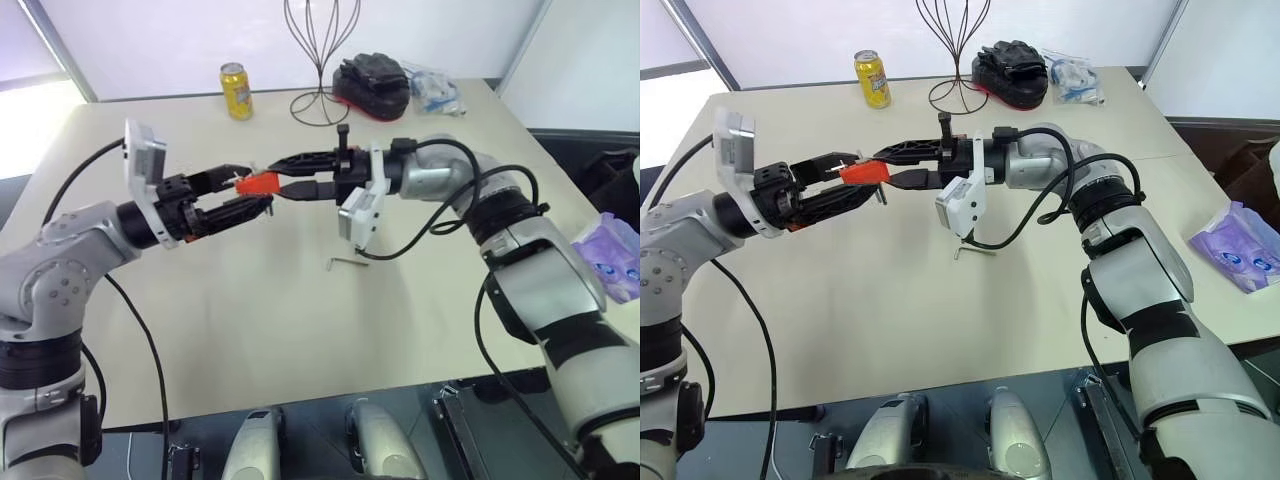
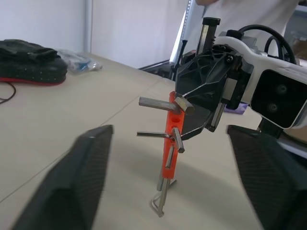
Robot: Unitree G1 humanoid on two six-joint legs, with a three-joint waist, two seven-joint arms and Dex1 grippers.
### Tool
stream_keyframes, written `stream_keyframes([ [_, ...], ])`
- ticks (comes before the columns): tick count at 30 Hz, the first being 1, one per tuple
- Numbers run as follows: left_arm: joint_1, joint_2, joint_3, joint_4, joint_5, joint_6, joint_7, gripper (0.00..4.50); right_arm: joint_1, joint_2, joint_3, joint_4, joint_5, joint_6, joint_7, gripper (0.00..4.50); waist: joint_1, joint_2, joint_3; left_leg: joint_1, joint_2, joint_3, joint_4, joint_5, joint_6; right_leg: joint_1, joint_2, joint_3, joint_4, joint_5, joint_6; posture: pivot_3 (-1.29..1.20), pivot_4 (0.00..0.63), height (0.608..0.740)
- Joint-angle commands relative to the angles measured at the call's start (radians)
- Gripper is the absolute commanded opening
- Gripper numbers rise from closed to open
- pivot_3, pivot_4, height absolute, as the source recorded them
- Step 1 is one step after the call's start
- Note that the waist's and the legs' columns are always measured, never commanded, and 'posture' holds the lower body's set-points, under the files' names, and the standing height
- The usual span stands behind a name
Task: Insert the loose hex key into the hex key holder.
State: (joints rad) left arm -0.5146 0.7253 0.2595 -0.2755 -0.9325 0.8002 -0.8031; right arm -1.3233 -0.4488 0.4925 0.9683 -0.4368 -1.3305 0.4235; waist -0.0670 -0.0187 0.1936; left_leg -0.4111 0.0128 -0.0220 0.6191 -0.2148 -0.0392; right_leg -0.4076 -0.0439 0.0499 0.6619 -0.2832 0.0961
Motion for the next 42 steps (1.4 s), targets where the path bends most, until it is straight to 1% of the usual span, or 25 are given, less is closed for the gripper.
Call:
stream_keyframes([
  [1, -0.013, -0.005, 0.010, -0.004, 0.005, -0.022, 0.001, 1.67, -0.029, -0.004, -0.036, -0.022, 0.038, -0.003, 0.004, 1.00, 0.000, 0.000, 0.000, 0.000, 0.000, 0.000, 0.000, 0.000, 0.000, 0.000, 0.000, 0.000, 0.000, 0.000, 0.000, 0.00, 0.150, 0.740],
  [2, -0.012, -0.008, 0.007, -0.004, 0.008, -0.024, 0.001, 1.25, -0.028, -0.004, -0.036, -0.024, 0.040, -0.003, 0.006, 1.00, 0.000, 0.000, 0.000, 0.000, 0.000, 0.000, 0.000, 0.000, 0.000, 0.000, 0.000, 0.000, 0.000, 0.000, 0.000, 0.00, 0.150, 0.740],
  [4, -0.011, -0.011, 0.004, -0.004, 0.010, -0.024, -0.001, 0.27, -0.026, -0.004, -0.036, -0.027, 0.046, -0.001, 0.012, 1.00, 0.001, 0.000, 0.000, 0.000, 0.000, 0.000, 0.001, 0.000, 0.000, 0.000, 0.000, 0.000, 0.001, 0.000, 0.000, 0.00, 0.150, 0.740],
  [15, -0.021, -0.022, -0.009, 0.004, 0.020, -0.028, 0.000, 0.29, -0.011, -0.005, -0.039, -0.050, 0.079, 0.014, 0.049, 1.00, 0.001, 0.000, 0.000, 0.000, 0.000, 0.000, 0.003, 0.000, 0.000, 0.000, 0.000, 0.000, 0.002, 0.000, 0.000, 0.00, 0.150, 0.740],
  [17, -0.024, -0.023, -0.011, 0.005, 0.023, -0.029, 0.000, 0.29, -0.008, -0.005, -0.041, -0.055, 0.087, 0.016, 0.056, 2.07, 0.001, 0.000, 0.000, 0.000, 0.000, 0.000, 0.003, 0.000, 0.000, 0.000, 0.000, 0.000, 0.002, 0.000, 0.000, 0.00, 0.150, 0.740],
  [18, -0.025, -0.023, -0.012, 0.006, 0.026, -0.031, -0.001, 0.29, -0.008, -0.004, -0.041, -0.057, 0.090, 0.018, 0.059, 2.52, 0.000, 0.000, 0.000, 0.000, 0.000, 0.000, 0.003, 0.000, 0.000, 0.000, 0.000, 0.000, 0.003, 0.000, 0.000, 0.00, 0.150, 0.740],
  [21, -0.026, -0.025, -0.013, 0.006, 0.037, -0.035, -0.005, 0.29, -0.004, -0.008, -0.038, -0.065, 0.103, 0.036, 0.080, 4.07, 0.000, 0.000, 0.000, 0.000, 0.000, 0.000, 0.003, 0.000, 0.000, 0.000, 0.000, 0.000, 0.003, 0.000, 0.000, 0.00, 0.150, 0.740],
  [22, -0.025, -0.024, -0.013, 0.005, 0.041, -0.036, -0.005, 0.29, -0.001, -0.016, -0.032, -0.066, 0.111, 0.049, 0.101, 4.46, 0.001, 0.000, 0.000, 0.000, 0.000, 0.000, 0.003, 0.000, 0.000, 0.000, 0.000, 0.000, 0.003, 0.000, 0.000, 0.00, 0.150, 0.740],
  [24, -0.022, -0.021, -0.010, 0.000, 0.048, -0.039, -0.005, 0.29, 0.020, -0.032, -0.023, -0.067, 0.180, 0.125, 0.202, 4.46, 0.002, 0.000, 0.000, 0.000, 0.000, 0.000, 0.003, 0.000, 0.000, 0.000, 0.000, 0.000, 0.003, 0.000, 0.000, 0.00, 0.150, 0.740],
  [27, -0.012, -0.012, 0.003, -0.012, 0.052, -0.039, -0.003, 0.29, 0.091, -0.043, -0.054, -0.135, 0.369, 0.351, 0.414, 4.46, 0.007, 0.000, 0.000, 0.000, 0.000, -0.001, 0.004, 0.000, 0.000, 0.002, 0.000, 0.000, 0.002, 0.000, 0.000, 0.00, 0.150, 0.740],
  [29, -0.006, -0.006, 0.011, -0.020, 0.052, -0.040, -0.001, 0.29, 0.142, -0.060, -0.072, -0.206, 0.440, 0.538, 0.530, 4.46, 0.011, 0.000, 0.000, 0.000, 0.000, -0.002, 0.005, 0.000, 0.001, 0.002, 0.000, -0.001, 0.002, 0.000, 0.000, 0.00, 0.150, 0.740],
  [33, 0.009, -0.003, 0.022, -0.041, 0.044, -0.037, 0.014, 0.29, 0.263, -0.123, -0.079, -0.424, 0.541, 1.056, 0.750, 4.46, 0.024, 0.000, 0.000, 0.000, 0.000, -0.002, 0.007, -0.001, 0.002, 0.002, 0.000, -0.001, 0.003, 0.000, 0.000, 0.00, 0.150, 0.740],
  [34, 0.014, -0.005, 0.025, -0.049, 0.040, -0.034, 0.020, 0.29, 0.289, -0.144, -0.072, -0.499, 0.550, 1.215, 0.784, 4.46, 0.025, 0.000, 0.000, 0.000, 0.001, -0.002, 0.007, -0.001, 0.002, 0.002, 0.000, -0.001, 0.003, 0.000, 0.000, 0.00, 0.150, 0.740],
  [36, 0.023, -0.006, 0.027, -0.063, 0.035, -0.029, 0.029, 0.29, 0.330, -0.167, -0.064, -0.613, 0.551, 1.427, 0.818, 4.46, 0.027, 0.000, 0.000, -0.001, 0.001, -0.002, 0.008, -0.001, 0.002, 0.002, 0.000, -0.001, 0.003, 0.000, 0.000, 0.00, 0.150, 0.740],
  [39, 0.034, -0.004, 0.028, -0.074, 0.030, -0.026, 0.036, 0.29, 0.369, -0.175, -0.061, -0.718, 0.546, 1.637, 0.841, 4.46, 0.026, 0.000, 0.000, -0.001, 0.001, -0.002, 0.008, -0.002, 0.003, 0.002, 0.000, -0.001, 0.003, 0.000, 0.000, 0.00, 0.150, 0.740],
  [42, 0.040, 0.003, 0.032, -0.085, 0.023, -0.018, 0.042, 0.29, 0.396, -0.156, -0.052, -0.753, 0.521, 1.762, 0.824, 4.46, 0.026, 0.000, 0.000, -0.001, 0.001, -0.002, 0.009, -0.002, 0.003, 0.002, 0.001, -0.001, 0.003, 0.000, 0.000, 0.00, 0.150, 0.740],
])
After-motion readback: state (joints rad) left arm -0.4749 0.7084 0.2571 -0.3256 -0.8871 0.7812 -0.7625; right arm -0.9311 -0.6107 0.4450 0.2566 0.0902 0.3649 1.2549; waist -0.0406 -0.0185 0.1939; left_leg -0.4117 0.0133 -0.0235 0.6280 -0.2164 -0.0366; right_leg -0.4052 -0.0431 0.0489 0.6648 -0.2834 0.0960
